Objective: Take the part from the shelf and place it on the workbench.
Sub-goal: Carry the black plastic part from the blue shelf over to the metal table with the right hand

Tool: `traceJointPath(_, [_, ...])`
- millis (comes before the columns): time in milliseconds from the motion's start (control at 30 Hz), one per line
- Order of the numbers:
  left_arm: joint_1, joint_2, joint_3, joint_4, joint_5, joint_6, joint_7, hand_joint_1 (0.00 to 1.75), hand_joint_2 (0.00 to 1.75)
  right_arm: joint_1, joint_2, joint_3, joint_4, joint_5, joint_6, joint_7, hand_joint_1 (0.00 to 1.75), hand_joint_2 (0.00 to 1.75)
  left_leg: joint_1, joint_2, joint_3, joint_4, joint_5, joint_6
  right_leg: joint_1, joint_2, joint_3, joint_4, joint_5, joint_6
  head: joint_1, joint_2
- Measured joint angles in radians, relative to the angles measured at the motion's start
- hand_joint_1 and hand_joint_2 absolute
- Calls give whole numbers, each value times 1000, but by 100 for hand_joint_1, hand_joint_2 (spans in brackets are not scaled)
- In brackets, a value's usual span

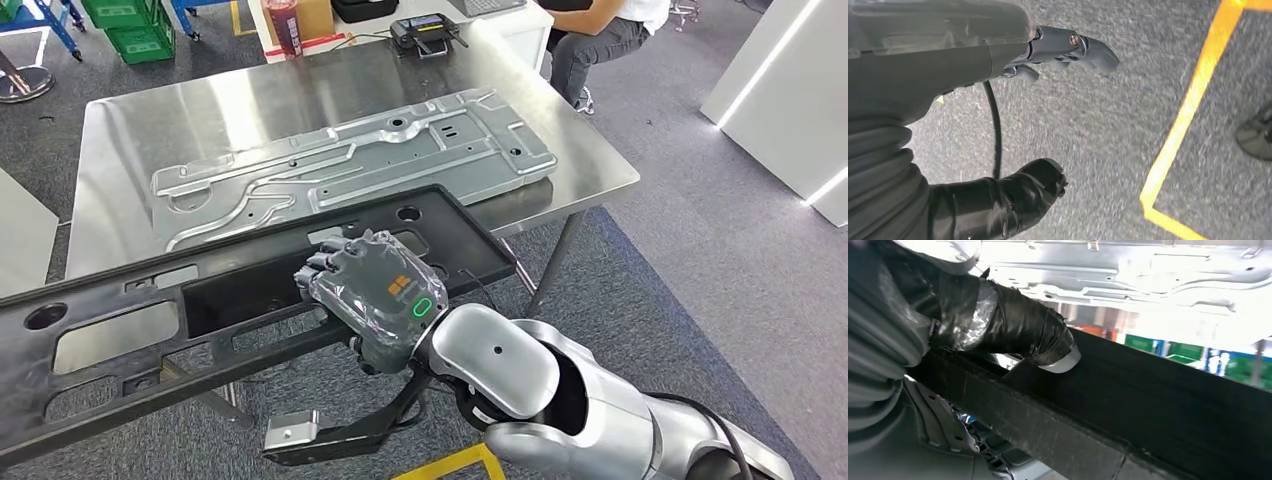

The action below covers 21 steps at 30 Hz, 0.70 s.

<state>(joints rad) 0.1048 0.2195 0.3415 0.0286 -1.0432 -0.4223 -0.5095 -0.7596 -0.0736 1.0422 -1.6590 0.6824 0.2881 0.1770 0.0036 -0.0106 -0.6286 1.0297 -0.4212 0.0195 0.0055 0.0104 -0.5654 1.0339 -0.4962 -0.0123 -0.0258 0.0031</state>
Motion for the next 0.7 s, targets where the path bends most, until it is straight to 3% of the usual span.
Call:
traceJointPath(267, [-5, 4, 19, 0, -42, -1, 4, 0, 175, -7, 1, 0, 3, -11, 10, 0, 175, 175, 1, 0, 11, -12, 7, -12, 1, 1, 4, 0, -1, -8, 0, 0])
traceJointPath(467, [-14, 4, 28, 0, -71, -1, 6, 0, 175, -12, 6, 5, 5, -13, 13, 0, 175, 175, 1, 0, 11, -14, 7, -15, 1, 0, 4, 0, -2, -11, 0, 0])
traceJointPath(700, [-46, 10, 41, 0, -162, -2, 19, 0, 175, -23, 53, 28, 28, -15, 19, 0, 175, 175, 1, 0, 11, -14, 6, -16, 0, 0, 4, 0, -3, -12, 0, 0])
